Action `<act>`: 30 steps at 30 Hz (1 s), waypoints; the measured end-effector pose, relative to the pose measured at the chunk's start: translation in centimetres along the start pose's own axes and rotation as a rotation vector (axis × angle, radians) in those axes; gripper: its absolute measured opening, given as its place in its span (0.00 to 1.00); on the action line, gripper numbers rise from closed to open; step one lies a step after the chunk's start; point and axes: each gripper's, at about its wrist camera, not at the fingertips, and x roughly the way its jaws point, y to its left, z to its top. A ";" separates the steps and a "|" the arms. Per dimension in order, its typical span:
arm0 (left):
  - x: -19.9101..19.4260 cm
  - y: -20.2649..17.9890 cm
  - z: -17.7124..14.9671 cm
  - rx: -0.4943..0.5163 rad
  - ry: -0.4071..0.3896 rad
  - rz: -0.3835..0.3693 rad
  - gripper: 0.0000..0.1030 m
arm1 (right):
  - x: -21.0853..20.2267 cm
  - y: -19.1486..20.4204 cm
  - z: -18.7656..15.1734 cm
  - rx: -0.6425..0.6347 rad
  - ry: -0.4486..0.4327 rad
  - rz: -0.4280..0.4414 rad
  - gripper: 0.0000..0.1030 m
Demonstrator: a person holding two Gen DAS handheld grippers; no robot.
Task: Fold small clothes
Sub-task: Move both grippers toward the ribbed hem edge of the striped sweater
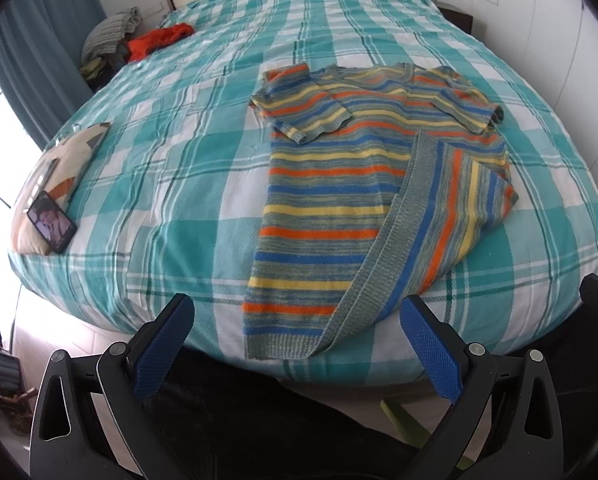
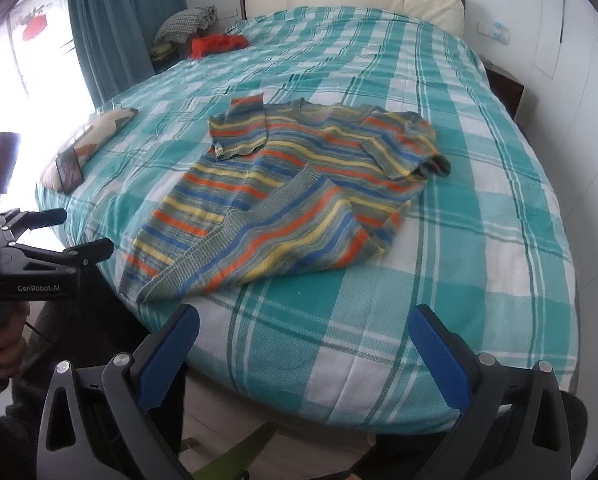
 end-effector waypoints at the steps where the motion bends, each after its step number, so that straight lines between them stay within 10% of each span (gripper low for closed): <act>1: 0.1 0.3 0.0 -0.002 0.002 -0.001 1.00 | 0.1 -0.2 0.0 0.030 0.004 0.020 1.00; 16: 0.5 0.8 1.6 -0.025 -0.005 -0.153 1.00 | -1.7 -2.8 1.4 0.173 -0.060 -0.015 1.00; 30: 1.1 5.7 0.3 -0.103 0.020 -0.050 1.00 | 4.5 -3.9 7.9 0.029 -0.030 -0.060 1.00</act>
